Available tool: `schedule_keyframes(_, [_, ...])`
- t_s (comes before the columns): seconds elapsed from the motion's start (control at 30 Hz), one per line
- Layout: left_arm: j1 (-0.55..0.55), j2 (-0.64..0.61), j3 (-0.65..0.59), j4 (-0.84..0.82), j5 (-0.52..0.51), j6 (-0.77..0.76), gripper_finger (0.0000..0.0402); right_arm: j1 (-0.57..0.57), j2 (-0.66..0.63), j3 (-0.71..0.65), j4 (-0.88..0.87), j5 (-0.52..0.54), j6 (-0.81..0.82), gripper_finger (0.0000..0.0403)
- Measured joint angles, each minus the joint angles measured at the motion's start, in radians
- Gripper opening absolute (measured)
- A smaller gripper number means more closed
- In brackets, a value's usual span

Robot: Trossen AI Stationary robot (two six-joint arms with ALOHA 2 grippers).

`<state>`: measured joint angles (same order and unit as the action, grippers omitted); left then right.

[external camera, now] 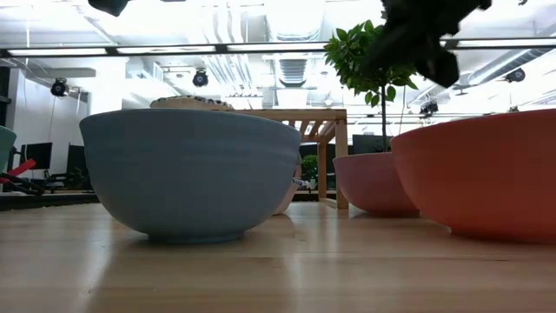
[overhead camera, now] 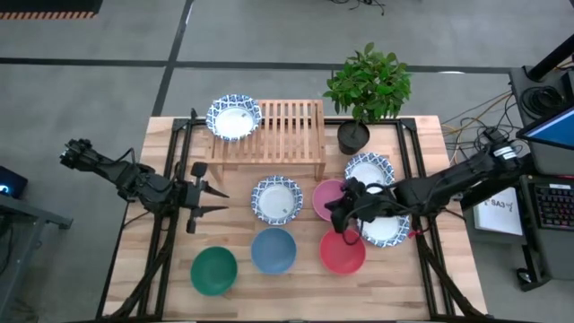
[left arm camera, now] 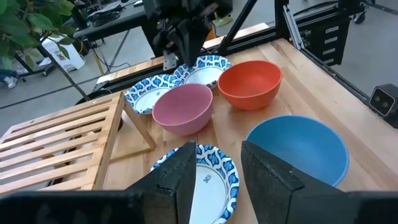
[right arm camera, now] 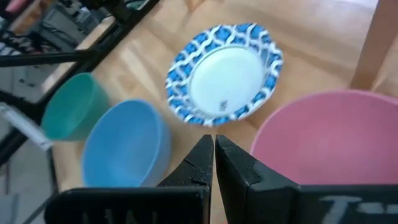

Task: Place and stack bowls onto a shelf
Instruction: Put the pink bowl on the shelf

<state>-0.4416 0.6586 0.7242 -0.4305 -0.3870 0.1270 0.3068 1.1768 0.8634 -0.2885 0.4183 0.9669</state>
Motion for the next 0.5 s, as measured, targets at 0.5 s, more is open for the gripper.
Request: schedule_keyframes(0.5, [0.000,0.002,-0.001,-0.015,-0.075,0.011,0.0111,-0.066,0.374,0.475,-0.616,-0.138,-0.013,0.0009])
